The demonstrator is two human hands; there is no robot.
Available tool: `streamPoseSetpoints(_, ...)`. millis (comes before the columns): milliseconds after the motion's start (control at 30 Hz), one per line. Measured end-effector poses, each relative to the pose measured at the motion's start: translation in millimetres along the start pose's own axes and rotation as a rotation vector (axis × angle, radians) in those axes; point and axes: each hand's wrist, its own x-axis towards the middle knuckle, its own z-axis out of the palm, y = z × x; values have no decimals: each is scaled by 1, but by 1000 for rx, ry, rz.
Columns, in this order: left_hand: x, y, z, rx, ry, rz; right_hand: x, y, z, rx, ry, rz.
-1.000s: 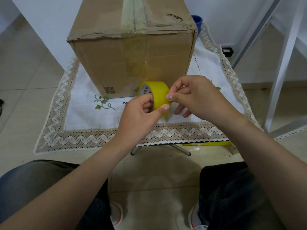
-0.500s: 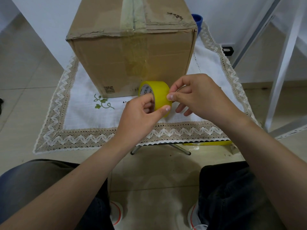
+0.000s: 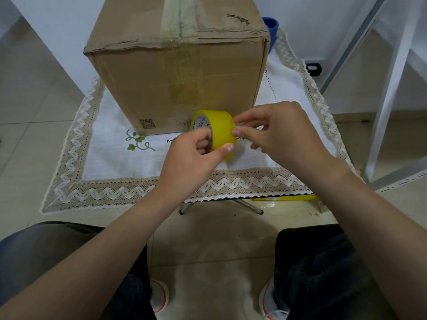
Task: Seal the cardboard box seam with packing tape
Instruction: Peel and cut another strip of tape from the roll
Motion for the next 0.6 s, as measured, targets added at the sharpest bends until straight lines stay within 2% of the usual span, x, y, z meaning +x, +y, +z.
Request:
streamPoseSetpoints(233, 1, -5, -1, 64, -15, 67, 1, -1, -4, -171, 24, -132)
streamPoseSetpoints(600, 2, -3, 2, 222, -45, 125, 2, 5, -6, -303, 15, -221)
